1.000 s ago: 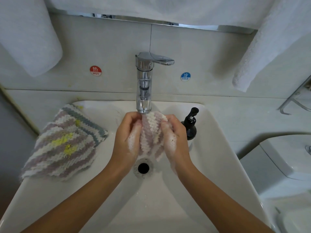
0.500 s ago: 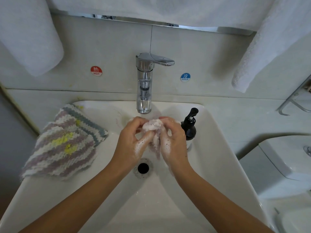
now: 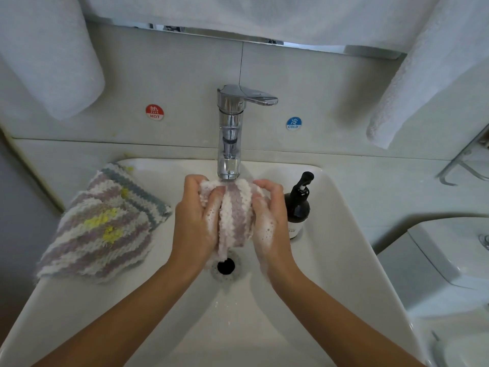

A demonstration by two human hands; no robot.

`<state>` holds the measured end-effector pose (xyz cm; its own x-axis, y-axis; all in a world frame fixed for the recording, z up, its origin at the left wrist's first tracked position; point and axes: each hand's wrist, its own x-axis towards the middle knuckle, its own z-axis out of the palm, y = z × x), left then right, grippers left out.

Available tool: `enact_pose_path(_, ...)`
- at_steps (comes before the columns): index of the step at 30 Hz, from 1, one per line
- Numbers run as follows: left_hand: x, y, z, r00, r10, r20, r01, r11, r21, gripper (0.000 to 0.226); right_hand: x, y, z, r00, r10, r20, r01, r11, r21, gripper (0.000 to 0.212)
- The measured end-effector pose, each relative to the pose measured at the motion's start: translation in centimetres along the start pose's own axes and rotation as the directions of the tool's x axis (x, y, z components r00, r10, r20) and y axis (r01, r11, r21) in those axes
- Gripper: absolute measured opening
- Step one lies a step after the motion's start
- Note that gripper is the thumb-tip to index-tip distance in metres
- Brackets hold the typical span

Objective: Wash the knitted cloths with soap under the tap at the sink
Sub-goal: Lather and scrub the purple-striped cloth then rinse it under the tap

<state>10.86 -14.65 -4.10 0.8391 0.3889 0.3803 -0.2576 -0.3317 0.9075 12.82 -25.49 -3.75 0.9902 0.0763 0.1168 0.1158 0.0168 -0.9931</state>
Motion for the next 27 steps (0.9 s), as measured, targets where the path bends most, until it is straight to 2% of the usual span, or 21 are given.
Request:
enact_pose_path(2,-0.6,0.3,0.3,0.999,-0.023,0.050,0.024,0.999,-0.026,0.014,-0.2,0.0,0.2,1.000,-0.012,0.026,0.011,0.999,0.052,0.009)
enact_pose_path(4,-1.1,0.5,0.6,0.997,0.011,0.079,-0.012,1.000,0.013,0.023,-0.5,-0.4,0.5,0.999,-0.041,0.018,0.041,0.998,0.040,0.003)
enact_pose_path(8,-1.8,0.4,1.4,0.997,0.059,0.048,-0.060,0.997,0.037,0.036,-0.1,-0.2,0.7,0.995,-0.070,-0.069,0.069,0.997,-0.019,0.042)
enact_pose_path(10,-2.5,0.7,1.9,0.999,0.031,0.035,-0.030,0.999,-0.015,0.038,0.4,0.0,0.9,0.994,-0.043,-0.103,0.043,0.999,-0.002,0.049)
enact_pose_path(13,-2.1,1.1,2.6,0.996,-0.072,-0.047,0.071,0.997,-0.035,0.045,-0.2,0.4,1.6,0.992,-0.012,-0.127,0.017,0.999,0.032,0.045)
enact_pose_path(16,-0.2,0.3,2.5,0.980,-0.141,-0.137,0.144,0.989,0.015,0.050,-1.6,1.0,2.3,0.996,0.054,-0.066,-0.052,0.998,0.034,0.044)
enact_pose_path(18,-0.6,0.3,2.6,0.978,-0.169,-0.126,0.170,0.985,0.001,0.050,-1.2,0.9,2.1,0.998,0.054,-0.032,-0.055,0.998,-0.014,0.041)
enact_pose_path(20,-2.4,1.1,3.0,0.980,-0.193,-0.045,0.193,0.981,-0.011,0.044,0.2,0.7,1.5,0.996,0.065,-0.067,-0.069,0.996,-0.061,0.045)
enact_pose_path(22,-3.1,1.6,3.4,0.977,-0.212,-0.002,0.212,0.977,-0.025,0.041,0.8,0.4,1.3,0.989,0.106,-0.104,-0.109,0.994,-0.025,0.046)
enact_pose_path(25,-0.9,0.3,3.0,0.976,-0.188,-0.110,0.189,0.982,-0.007,0.047,-0.8,0.6,2.0,0.994,0.100,-0.037,-0.100,0.995,0.014,0.038)
enact_pose_path(27,-0.1,-0.5,2.5,0.976,-0.182,-0.119,0.181,0.983,-0.019,0.048,-1.4,0.9,2.3,0.997,0.081,0.007,-0.081,0.996,-0.022,0.039)
